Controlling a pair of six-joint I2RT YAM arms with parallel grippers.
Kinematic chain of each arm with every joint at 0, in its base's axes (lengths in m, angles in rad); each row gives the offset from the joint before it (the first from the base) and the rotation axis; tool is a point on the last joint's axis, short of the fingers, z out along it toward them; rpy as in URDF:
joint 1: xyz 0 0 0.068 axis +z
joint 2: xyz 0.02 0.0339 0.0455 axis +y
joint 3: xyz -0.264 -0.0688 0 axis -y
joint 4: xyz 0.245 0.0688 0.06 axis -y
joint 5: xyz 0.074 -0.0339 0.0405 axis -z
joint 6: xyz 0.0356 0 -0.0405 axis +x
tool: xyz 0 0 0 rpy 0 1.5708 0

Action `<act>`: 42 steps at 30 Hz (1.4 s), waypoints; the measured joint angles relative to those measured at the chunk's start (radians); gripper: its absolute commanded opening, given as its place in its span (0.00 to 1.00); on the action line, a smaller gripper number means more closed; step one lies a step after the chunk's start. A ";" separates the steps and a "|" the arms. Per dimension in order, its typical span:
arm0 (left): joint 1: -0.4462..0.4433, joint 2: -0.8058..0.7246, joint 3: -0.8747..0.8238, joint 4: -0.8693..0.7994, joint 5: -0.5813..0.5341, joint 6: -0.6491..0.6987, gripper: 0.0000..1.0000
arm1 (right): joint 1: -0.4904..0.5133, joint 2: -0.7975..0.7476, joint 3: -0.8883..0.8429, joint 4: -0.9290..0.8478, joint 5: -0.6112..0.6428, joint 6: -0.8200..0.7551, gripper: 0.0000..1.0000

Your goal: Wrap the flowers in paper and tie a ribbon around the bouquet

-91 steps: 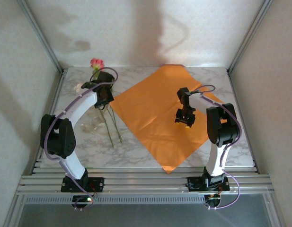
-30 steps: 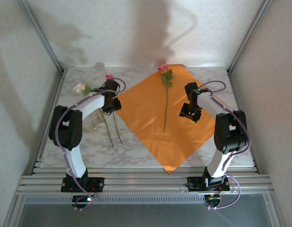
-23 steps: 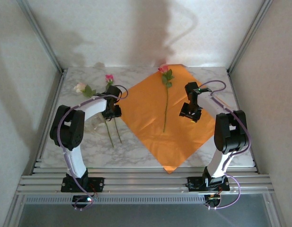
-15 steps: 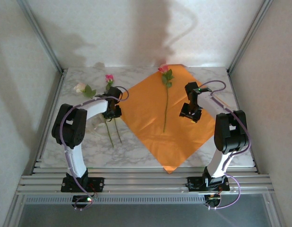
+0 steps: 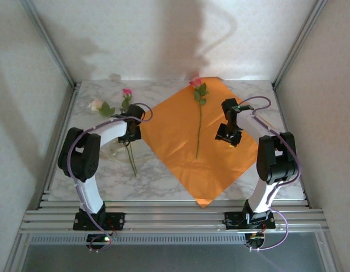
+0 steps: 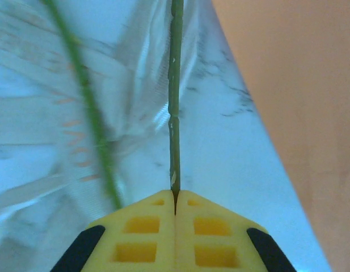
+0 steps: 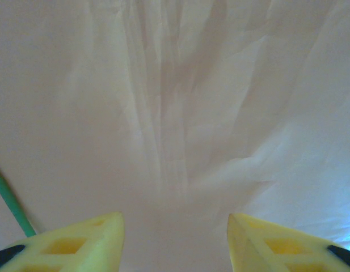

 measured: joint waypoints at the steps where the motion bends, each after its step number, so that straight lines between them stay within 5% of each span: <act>1: -0.001 -0.023 0.010 -0.022 -0.023 0.000 0.00 | 0.000 0.000 0.002 0.000 0.000 0.000 0.51; 7: -0.031 -0.129 0.160 -0.108 -0.122 -0.002 0.00 | 0.000 0.000 0.013 0.000 0.000 0.000 0.51; 12: -0.117 -0.119 0.332 -0.082 -0.064 -0.005 0.00 | -0.001 0.000 0.016 0.003 0.000 0.003 0.51; 19: -0.295 0.182 0.649 0.085 0.106 -0.048 0.00 | -0.014 0.000 0.016 0.011 -0.004 0.005 0.51; 28: -0.359 0.607 0.976 0.145 0.287 -0.132 0.00 | -0.048 -0.024 0.013 0.011 -0.007 0.004 0.51; 37: -0.385 0.694 1.030 0.165 0.386 -0.232 0.00 | -0.061 -0.034 -0.001 0.007 -0.007 0.004 0.51; 38: -0.385 0.697 1.030 0.167 0.394 -0.237 0.04 | -0.061 -0.034 -0.001 0.007 -0.008 0.004 0.51; 40: -0.385 0.699 1.030 0.167 0.407 -0.241 0.28 | -0.061 -0.034 -0.001 0.007 -0.007 0.004 0.51; 42: -0.385 0.698 1.030 0.165 0.411 -0.246 0.36 | -0.061 -0.034 -0.001 0.007 -0.007 0.004 0.52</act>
